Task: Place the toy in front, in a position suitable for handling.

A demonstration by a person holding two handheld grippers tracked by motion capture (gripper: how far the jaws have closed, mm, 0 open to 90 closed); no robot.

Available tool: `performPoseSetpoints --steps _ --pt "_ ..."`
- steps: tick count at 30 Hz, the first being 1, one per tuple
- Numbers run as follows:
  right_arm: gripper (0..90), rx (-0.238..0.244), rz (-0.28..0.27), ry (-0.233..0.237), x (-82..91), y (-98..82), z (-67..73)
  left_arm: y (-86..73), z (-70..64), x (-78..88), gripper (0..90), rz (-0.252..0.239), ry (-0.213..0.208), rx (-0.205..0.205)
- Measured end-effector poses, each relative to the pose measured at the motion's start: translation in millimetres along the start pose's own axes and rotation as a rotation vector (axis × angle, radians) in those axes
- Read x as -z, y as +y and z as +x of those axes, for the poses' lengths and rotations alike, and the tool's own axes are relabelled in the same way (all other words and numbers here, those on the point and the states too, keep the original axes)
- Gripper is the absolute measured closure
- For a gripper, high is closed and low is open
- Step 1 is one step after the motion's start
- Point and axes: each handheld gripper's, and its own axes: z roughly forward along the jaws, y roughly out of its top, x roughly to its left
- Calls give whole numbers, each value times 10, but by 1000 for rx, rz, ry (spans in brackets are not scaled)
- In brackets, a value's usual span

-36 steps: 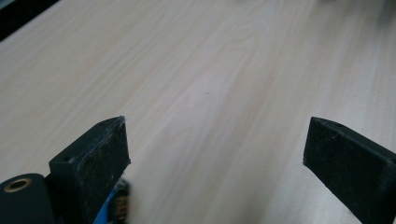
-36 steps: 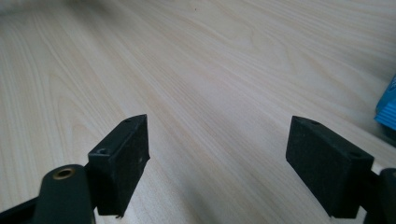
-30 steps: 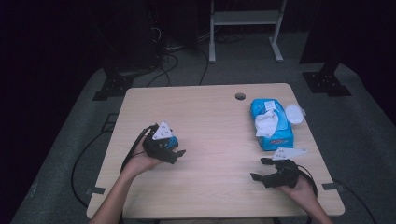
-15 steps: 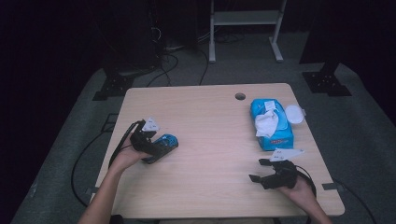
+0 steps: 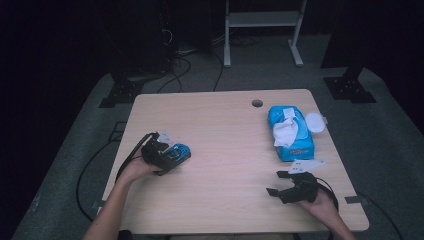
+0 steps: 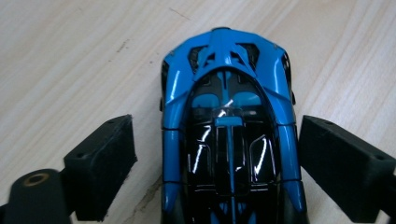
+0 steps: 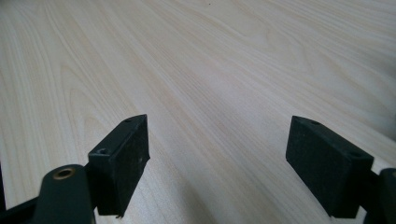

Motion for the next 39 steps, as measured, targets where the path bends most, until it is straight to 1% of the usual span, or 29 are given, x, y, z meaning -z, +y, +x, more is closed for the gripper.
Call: performPoseSetpoints --steps 4,5,7,8,9,10,11,12,14,15,16,18,20,21,22,23,25,29,30,34,37,38,39 --pt "204 0 -4 -2 10 1 -1 -5 -4 -15 139 10 -11 -8" --pt "204 -3 -6 -1 12 -1 -4 -13 -1 -29 143 20 -12 -9" --pt "204 -2 -6 -1 12 -2 -4 -19 3 -39 144 26 -16 -4" --pt "204 2 -3 -2 13 -3 1 -32 15 -51 145 34 -27 7" --pt "204 3 -3 -2 15 -3 4 -43 14 -49 178 17 -48 24" --pt "204 3 -3 -2 15 -3 4 -43 14 -49 213 17 -48 24" --pt "204 4 -3 -2 13 -1 5 -66 18 -41 218 0 -53 19" --pt "204 3 -3 -1 8 -2 3 -80 26 -40 230 -6 -61 31" --pt "204 0 1 0 2 -3 -1 -88 32 -38 234 -7 -65 35" --pt "204 0 3 2 -3 -4 -1 -102 39 -41 234 -15 -73 51" --pt "204 3 7 2 -10 -5 6 -118 46 -38 253 -24 -81 58" --pt "204 6 6 3 -10 -4 15 -118 36 -38 254 -27 -78 65" --pt "204 7 4 3 -9 -4 16 -112 30 -35 255 -23 -74 61" --pt "204 3 3 3 -10 -3 7 -103 21 -29 255 -14 -65 52" --pt "204 1 4 5 -12 -3 3 -103 21 -29 255 -14 -65 52" --pt "204 0 4 5 -14 -4 1 -108 35 -30 256 -19 -77 63" --pt "204 1 6 6 -13 -7 8 -115 42 -30 256 -26 -81 64" --pt "204 6 -1 5 -7 -7 14 -112 25 -26 256 -23 -69 56" --pt "204 2 1 6 -10 -6 5 -107 12 -27 257 -24 -58 50" --pt "204 1 6 9 -20 -10 4 -107 15 -25 258 -23 -62 53" --pt "204 6 2 7 -12 -8 15 -116 21 -20 259 -32 -62 54" --pt "204 6 2 7 -12 -8 15 -121 27 -7 259 -51 -63 64" --pt "204 2 3 8 -13 -8 7 -120 54 29 279 -68 -77 79"
